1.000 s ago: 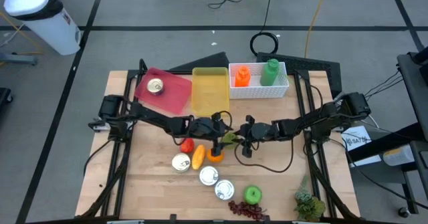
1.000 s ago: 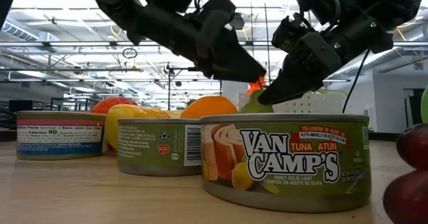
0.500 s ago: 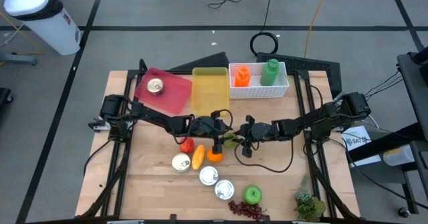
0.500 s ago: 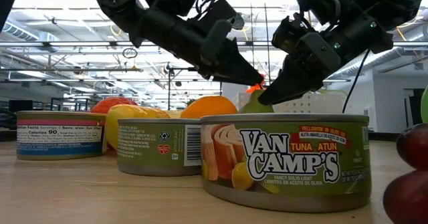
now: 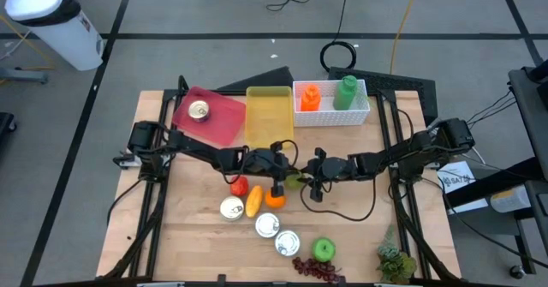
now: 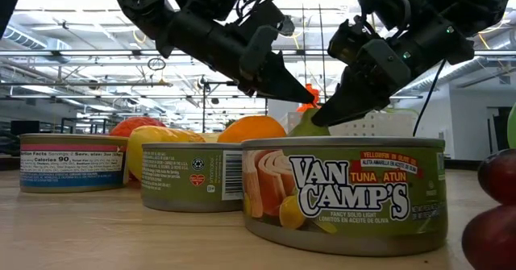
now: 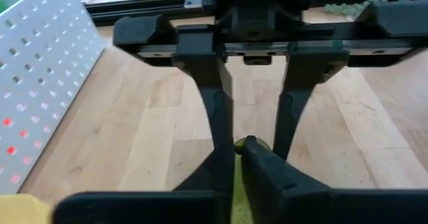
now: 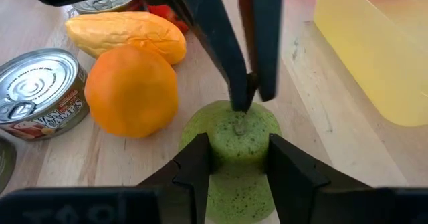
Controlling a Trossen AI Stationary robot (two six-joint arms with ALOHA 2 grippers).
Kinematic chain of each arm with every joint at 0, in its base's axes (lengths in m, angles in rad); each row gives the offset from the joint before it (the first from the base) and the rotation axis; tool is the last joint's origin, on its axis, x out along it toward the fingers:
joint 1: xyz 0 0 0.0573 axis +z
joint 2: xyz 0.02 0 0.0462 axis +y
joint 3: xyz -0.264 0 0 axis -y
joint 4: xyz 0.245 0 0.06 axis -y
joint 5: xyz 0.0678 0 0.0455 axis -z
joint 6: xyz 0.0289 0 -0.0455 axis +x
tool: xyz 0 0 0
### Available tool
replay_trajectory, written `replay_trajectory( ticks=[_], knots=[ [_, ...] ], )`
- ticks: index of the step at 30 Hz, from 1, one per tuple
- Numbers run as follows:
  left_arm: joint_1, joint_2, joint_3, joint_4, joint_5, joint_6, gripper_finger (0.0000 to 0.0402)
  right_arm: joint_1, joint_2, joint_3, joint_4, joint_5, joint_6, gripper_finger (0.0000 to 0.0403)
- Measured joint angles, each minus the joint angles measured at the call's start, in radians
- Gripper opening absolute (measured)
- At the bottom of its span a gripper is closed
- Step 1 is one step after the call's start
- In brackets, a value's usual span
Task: Pick & Place Food Item
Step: Put the green pear into the yellow bin
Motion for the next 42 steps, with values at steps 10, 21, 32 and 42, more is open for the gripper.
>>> replay_trajectory(
  ticks=[10,21,32,42],
  knots=[
    [0.004,0.000,-0.001,0.032,0.051,0.041,0.0005,0.000,0.001,-0.001,0.009,-0.001,-0.005,0.0129],
    [0.008,-0.116,0.000,0.007,0.010,0.048,0.0003,0.000,0.002,-0.003,0.045,0.001,-0.039,0.0168],
    [0.007,-0.134,-0.001,-0.111,0.053,-0.116,0.0026,0.000,-0.009,-0.003,0.058,-0.029,-0.039,0.0173],
    [0.007,-0.056,-0.001,-0.074,-0.019,-0.136,0.0144,0.000,-0.009,-0.002,0.059,-0.029,-0.039,0.0177]
  ],
)
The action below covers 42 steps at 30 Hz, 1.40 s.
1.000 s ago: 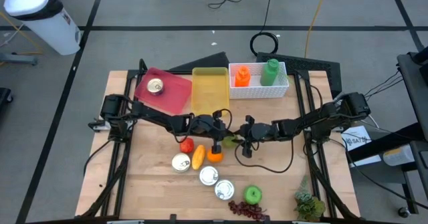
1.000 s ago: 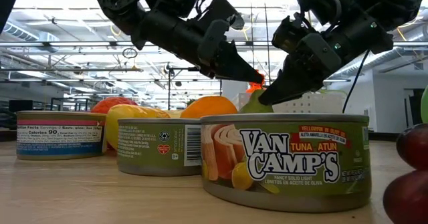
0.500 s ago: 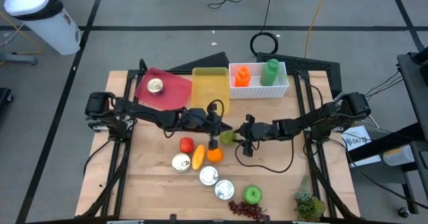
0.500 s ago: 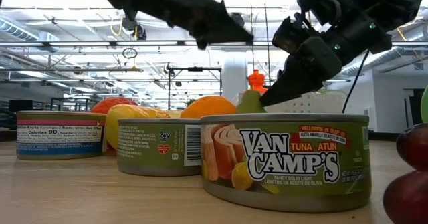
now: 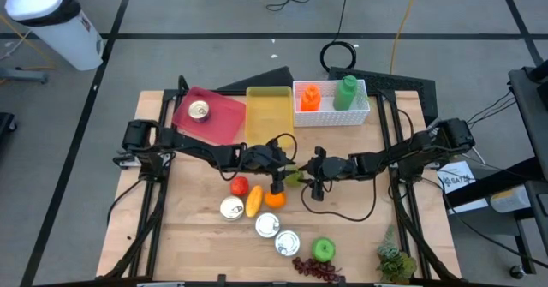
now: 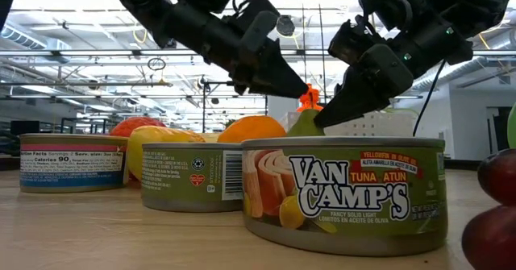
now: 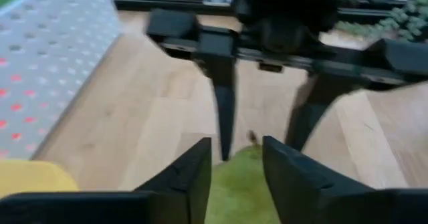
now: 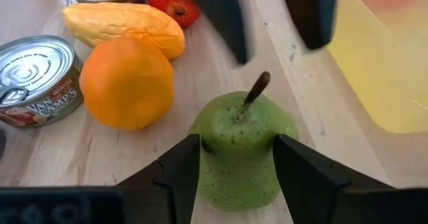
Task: Pick & Place Food Item
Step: Put the green pear into the yellow bin
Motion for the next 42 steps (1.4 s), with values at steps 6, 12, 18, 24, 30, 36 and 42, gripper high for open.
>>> replay_trajectory(
  ticks=[6,12,18,24,30,36,42],
  knots=[
    [-0.006,0.006,0.000,0.007,0.029,0.045,0.0195,0.000,0.000,0.000,0.001,0.000,0.000,0.0173],
    [-0.006,0.032,0.002,0.084,0.029,0.037,0.0205,0.000,0.000,0.000,0.002,0.001,0.000,0.0174],
    [-0.002,0.066,0.000,0.100,0.029,0.039,0.0185,0.000,-0.001,0.001,0.002,0.002,0.000,0.0174],
    [0.009,0.075,0.001,0.122,0.031,0.042,0.0148,0.000,-0.001,0.001,0.001,0.002,0.000,0.0170],
    [0.008,0.075,0.001,0.121,0.039,0.046,0.0086,0.000,-0.001,0.001,0.001,0.002,0.000,0.0170],
    [0.009,0.075,0.001,0.097,0.055,0.098,0.0009,0.000,-0.001,0.001,0.001,0.003,0.000,0.0168],
    [0.007,0.065,0.000,0.152,0.057,0.143,0.0005,0.000,-0.020,0.001,0.001,0.002,0.000,0.0173]
  ],
)
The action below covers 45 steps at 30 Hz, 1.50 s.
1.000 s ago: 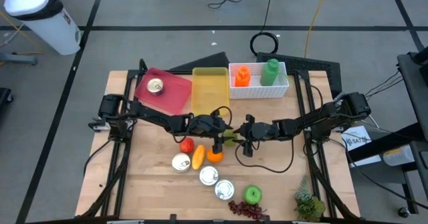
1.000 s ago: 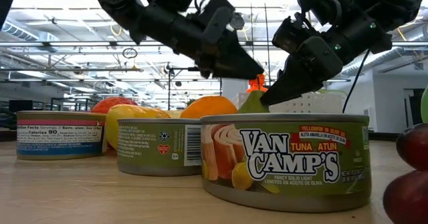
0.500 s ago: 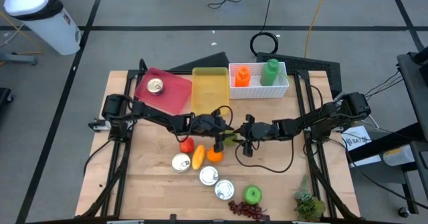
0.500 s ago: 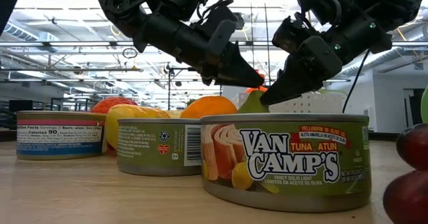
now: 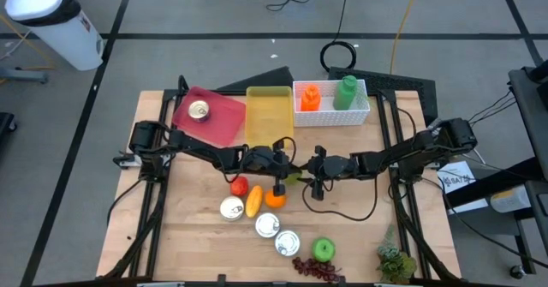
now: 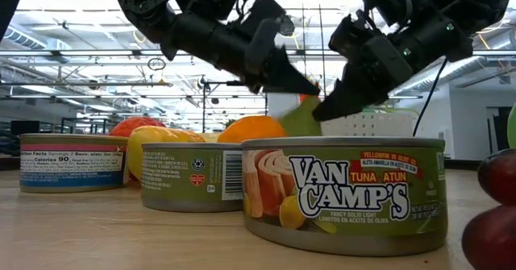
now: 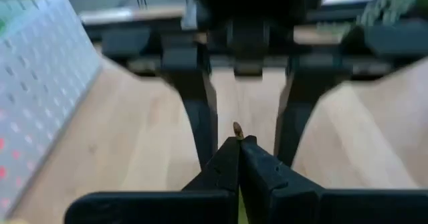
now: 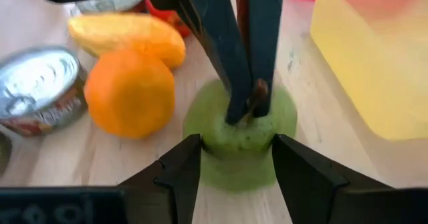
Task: Pick & Place Food Item
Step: Put the green pear into the yellow bin
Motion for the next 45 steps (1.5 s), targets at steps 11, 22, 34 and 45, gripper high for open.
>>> replay_trajectory(
  ticks=[11,22,34,45],
  knots=[
    [0.000,-0.008,0.000,0.056,-0.011,0.001,0.0002,0.000,-0.046,0.000,-0.068,-0.002,0.000,0.0173],
    [0.005,-0.009,0.000,0.061,-0.057,0.008,0.0001,-0.001,-0.284,0.000,-0.324,0.000,-0.023,0.0170],
    [0.012,-0.023,0.000,0.080,-0.057,0.009,0.0001,-0.001,-0.575,-0.019,-0.508,0.000,0.034,0.0173],
    [0.058,-0.226,-0.005,-0.120,-0.146,0.096,0.0000,-0.001,-0.670,-0.086,-0.488,0.001,0.035,0.0173]
  ],
)
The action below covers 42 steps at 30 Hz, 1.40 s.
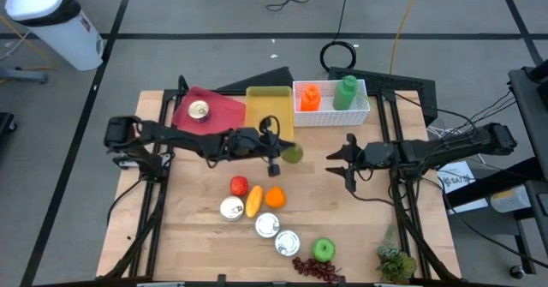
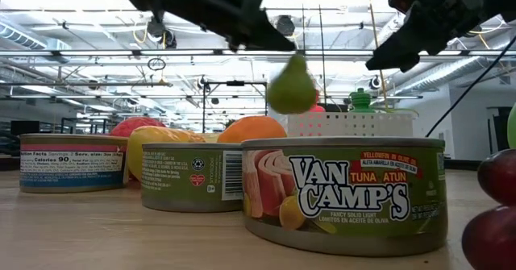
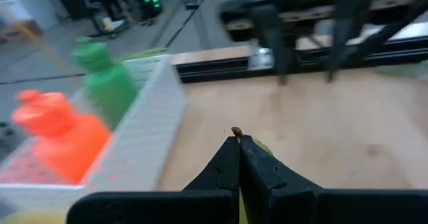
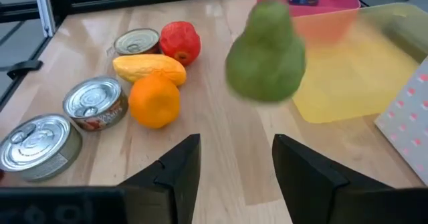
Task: Pick & Place Food Item
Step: Put the green pear into the yellow bin
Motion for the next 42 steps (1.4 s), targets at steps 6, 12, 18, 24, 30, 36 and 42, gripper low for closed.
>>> replay_trajectory(
  ticks=[6,12,18,24,30,36,42],
  knots=[
    [0.081,-0.090,0.000,-0.111,-0.034,0.038,0.0000,0.000,-0.001,0.000,0.007,0.000,0.007,0.0173],
    [0.210,-0.118,0.000,-0.148,-0.034,0.073,0.0000,0.000,-0.001,0.000,0.005,0.000,0.007,0.0173],
    [0.292,-0.097,-0.001,-0.183,0.028,0.016,0.0002,0.000,0.001,0.000,0.002,-0.001,0.009,0.0173],
    [0.247,-0.095,-0.001,-0.187,0.116,-0.055,0.0016,0.000,0.064,-0.096,0.208,-0.080,0.027,0.0174],
    [0.193,-0.095,-0.001,-0.194,0.032,-0.191,0.0072,0.002,0.228,-0.255,0.717,-0.384,-0.063,0.0185],
    [0.128,-0.095,-0.001,-0.254,0.064,-0.275,0.0165,0.090,0.353,-0.238,0.856,-0.559,-0.104,0.0245],
    [0.062,-0.088,-0.001,-0.278,0.064,-0.278,0.0222,0.182,0.363,-0.093,0.399,-0.342,-0.203,0.0282]
  ],
)
